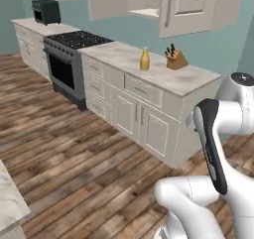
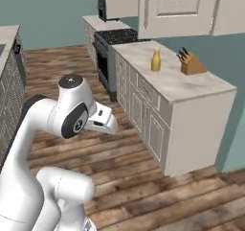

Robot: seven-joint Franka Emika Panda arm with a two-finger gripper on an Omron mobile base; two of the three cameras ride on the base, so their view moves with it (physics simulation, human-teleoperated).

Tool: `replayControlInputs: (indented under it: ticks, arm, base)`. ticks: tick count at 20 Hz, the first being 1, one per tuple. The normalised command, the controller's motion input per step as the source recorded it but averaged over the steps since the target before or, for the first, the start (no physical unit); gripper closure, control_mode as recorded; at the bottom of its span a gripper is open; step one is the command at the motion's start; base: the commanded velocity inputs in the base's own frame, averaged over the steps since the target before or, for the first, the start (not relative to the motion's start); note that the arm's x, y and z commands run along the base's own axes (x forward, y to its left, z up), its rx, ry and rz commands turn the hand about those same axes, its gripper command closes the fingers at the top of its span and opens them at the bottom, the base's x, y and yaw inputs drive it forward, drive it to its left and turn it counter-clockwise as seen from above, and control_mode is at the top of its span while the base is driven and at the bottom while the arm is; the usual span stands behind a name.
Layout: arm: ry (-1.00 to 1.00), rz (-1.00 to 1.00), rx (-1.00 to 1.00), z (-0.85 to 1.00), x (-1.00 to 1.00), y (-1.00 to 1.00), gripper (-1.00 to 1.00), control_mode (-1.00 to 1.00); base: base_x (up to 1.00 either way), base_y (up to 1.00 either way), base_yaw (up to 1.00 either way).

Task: There is a tray on the dining counter. Grab the cup, mug, and pitcher and place them on the tray. The pitcher may be placed next to the tray if it cannot fit the tray.

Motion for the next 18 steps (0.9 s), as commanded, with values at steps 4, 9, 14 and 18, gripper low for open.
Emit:
replayControlInputs:
  ticks: [4,9,14,18]
  arm:
    - [0.0,0.0,0.0,0.0,0.0,0.0,-1.0,1.0]
    - [0.0,0.0,0.0,0.0,0.0,0.0,-1.0,1.0]
    - [0.0,0.0,0.0,0.0,0.0,0.0,-1.0,1.0]
    - [0.0,0.0,0.0,0.0,0.0,0.0,-1.0,1.0]
  base:
    - [1.0,-0.14,0.92]
    - [1.0,-0.13,0.9]
    - [1.0,-0.49,0.41]
    - [1.0,-0.45,0.05]
